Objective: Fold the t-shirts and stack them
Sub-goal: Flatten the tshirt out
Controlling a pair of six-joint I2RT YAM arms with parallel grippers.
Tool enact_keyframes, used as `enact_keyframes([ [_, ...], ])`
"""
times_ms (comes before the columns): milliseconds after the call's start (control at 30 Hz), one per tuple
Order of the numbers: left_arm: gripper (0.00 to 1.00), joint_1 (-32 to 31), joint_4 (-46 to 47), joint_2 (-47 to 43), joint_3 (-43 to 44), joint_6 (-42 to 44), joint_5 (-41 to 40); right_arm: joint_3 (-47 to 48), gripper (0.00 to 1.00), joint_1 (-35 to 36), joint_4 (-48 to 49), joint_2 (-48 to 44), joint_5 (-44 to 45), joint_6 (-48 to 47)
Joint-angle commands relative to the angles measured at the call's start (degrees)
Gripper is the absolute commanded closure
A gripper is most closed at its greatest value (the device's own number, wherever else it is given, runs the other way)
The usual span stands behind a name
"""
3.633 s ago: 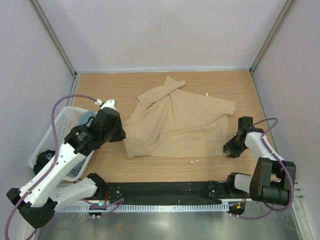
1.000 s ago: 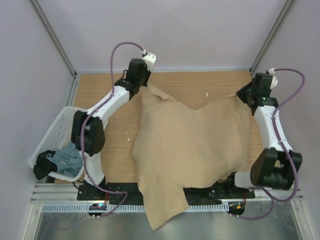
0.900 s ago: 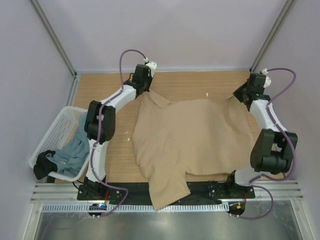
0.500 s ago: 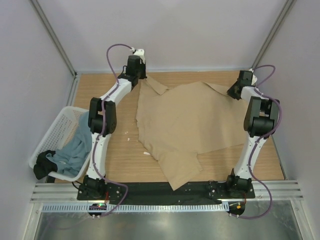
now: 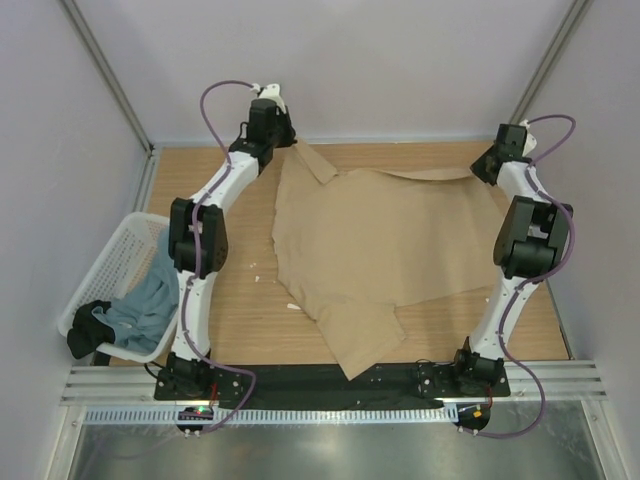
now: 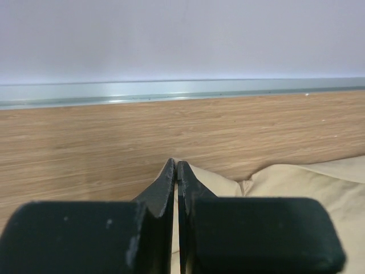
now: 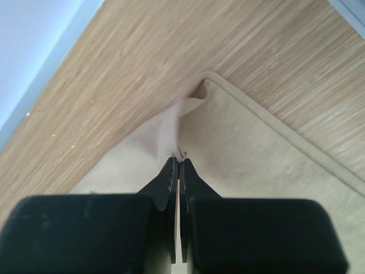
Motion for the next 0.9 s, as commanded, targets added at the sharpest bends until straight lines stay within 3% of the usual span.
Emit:
enact_keyframes([
  [0,1.00,0.14,0.79,-10.61,-0.45,0.17,0.32,2.37,0.99,0.14,-0.84,-8.11,1.01,0.66],
  [333,1.00,0.66,-4.91,-24.15,-8.11,1.48,0.15,5.70,0.99,0.14,-4.97,-10.65,-1.01,0.84],
  [600,1.00,3.12,-8.70,-39.16,1.29,1.57,-2.49,4.65,0.99,0.22,-7.79,-32.50,-2.06,0.23],
  [867,1.00,3.13,-9.23,-55.07,1.73,5.16,-3.02,1.84,0.99,0.49,-8.31,-52.83,-6.54,-1.19],
])
